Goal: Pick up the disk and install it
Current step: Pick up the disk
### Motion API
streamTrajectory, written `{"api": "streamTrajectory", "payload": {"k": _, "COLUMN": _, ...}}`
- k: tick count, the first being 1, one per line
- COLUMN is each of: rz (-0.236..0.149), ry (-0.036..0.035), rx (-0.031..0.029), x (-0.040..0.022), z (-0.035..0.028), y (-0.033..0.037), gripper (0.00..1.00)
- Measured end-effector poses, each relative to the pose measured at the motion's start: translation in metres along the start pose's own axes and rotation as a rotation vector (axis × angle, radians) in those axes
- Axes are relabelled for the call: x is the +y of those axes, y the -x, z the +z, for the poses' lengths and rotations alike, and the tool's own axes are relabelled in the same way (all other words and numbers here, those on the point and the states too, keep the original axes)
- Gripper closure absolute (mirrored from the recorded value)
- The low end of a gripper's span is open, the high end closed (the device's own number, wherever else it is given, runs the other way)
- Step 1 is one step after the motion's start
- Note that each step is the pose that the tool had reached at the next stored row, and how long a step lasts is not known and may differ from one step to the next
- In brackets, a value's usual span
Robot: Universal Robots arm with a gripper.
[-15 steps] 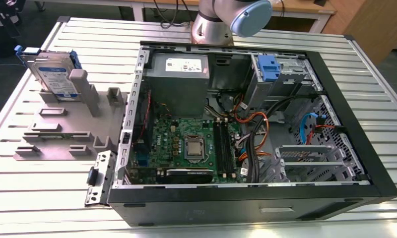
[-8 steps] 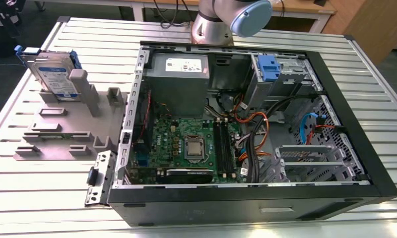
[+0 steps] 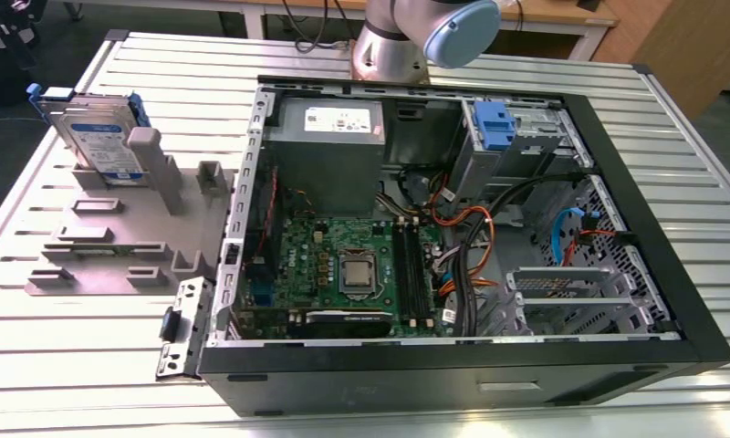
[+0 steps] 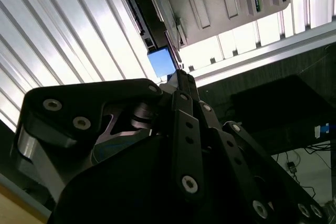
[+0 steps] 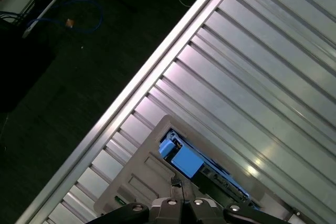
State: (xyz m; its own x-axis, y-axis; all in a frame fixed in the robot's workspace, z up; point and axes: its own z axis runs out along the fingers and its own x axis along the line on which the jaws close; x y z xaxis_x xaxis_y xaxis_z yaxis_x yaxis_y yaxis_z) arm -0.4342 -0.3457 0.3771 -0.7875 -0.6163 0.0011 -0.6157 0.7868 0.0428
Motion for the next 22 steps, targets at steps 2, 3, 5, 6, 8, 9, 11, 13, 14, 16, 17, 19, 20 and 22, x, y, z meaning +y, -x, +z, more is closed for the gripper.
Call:
{"api": "streamTrajectory", "payload": {"k": 2, "rz": -0.005, "ry": 0.0, "rx": 0.0003, "x": 0.0, "z": 0.0, "y": 0.0, "gripper": 0.89}}
{"api": "streamTrajectory", "payload": {"k": 3, "rz": -0.008, "ry": 0.0, "rx": 0.0004, "x": 0.0, "z": 0.0, "y": 0.0, "gripper": 0.89}}
{"api": "streamTrajectory", "payload": {"k": 5, "rz": -0.013, "ry": 0.0, "rx": 0.0006, "x": 0.0, "z": 0.0, "y": 0.0, "gripper": 0.89}}
{"api": "streamTrajectory", "payload": {"k": 6, "rz": -0.016, "ry": 0.0, "rx": 0.0007, "x": 0.0, "z": 0.0, "y": 0.0, "gripper": 0.89}}
{"api": "streamTrajectory", "payload": {"k": 8, "rz": -0.022, "ry": 0.0, "rx": 0.001, "x": 0.0, "z": 0.0, "y": 0.0, "gripper": 0.89}}
{"api": "streamTrajectory", "payload": {"k": 9, "rz": -0.025, "ry": 0.0, "rx": 0.001, "x": 0.0, "z": 0.0, "y": 0.0, "gripper": 0.89}}
{"api": "streamTrajectory", "payload": {"k": 11, "rz": -0.03, "ry": 0.0, "rx": 0.0013, "x": 0.0, "z": 0.0, "y": 0.0, "gripper": 0.89}}
{"api": "streamTrajectory", "payload": {"k": 13, "rz": -0.035, "ry": 0.0, "rx": 0.0015, "x": 0.0, "z": 0.0, "y": 0.0, "gripper": 0.89}}
{"api": "streamTrajectory", "payload": {"k": 14, "rz": -0.038, "ry": 0.0, "rx": 0.0017, "x": 0.0, "z": 0.0, "y": 0.0, "gripper": 0.89}}
{"api": "streamTrajectory", "payload": {"k": 16, "rz": -0.043, "ry": 0.0, "rx": 0.0019, "x": 0.0, "z": 0.0, "y": 0.0, "gripper": 0.89}}
{"api": "streamTrajectory", "payload": {"k": 17, "rz": -0.046, "ry": 0.0, "rx": 0.002, "x": 0.0, "z": 0.0, "y": 0.0, "gripper": 0.89}}
{"api": "streamTrajectory", "payload": {"k": 19, "rz": -0.051, "ry": 0.0, "rx": 0.0023, "x": 0.0, "z": 0.0, "y": 0.0, "gripper": 0.89}}
{"api": "streamTrajectory", "payload": {"k": 20, "rz": -0.054, "ry": 0.0, "rx": 0.0024, "x": 0.0, "z": 0.0, "y": 0.0, "gripper": 0.89}}
{"api": "streamTrajectory", "payload": {"k": 22, "rz": -0.06, "ry": 0.0, "rx": 0.0026, "x": 0.0, "z": 0.0, "y": 0.0, "gripper": 0.89}}
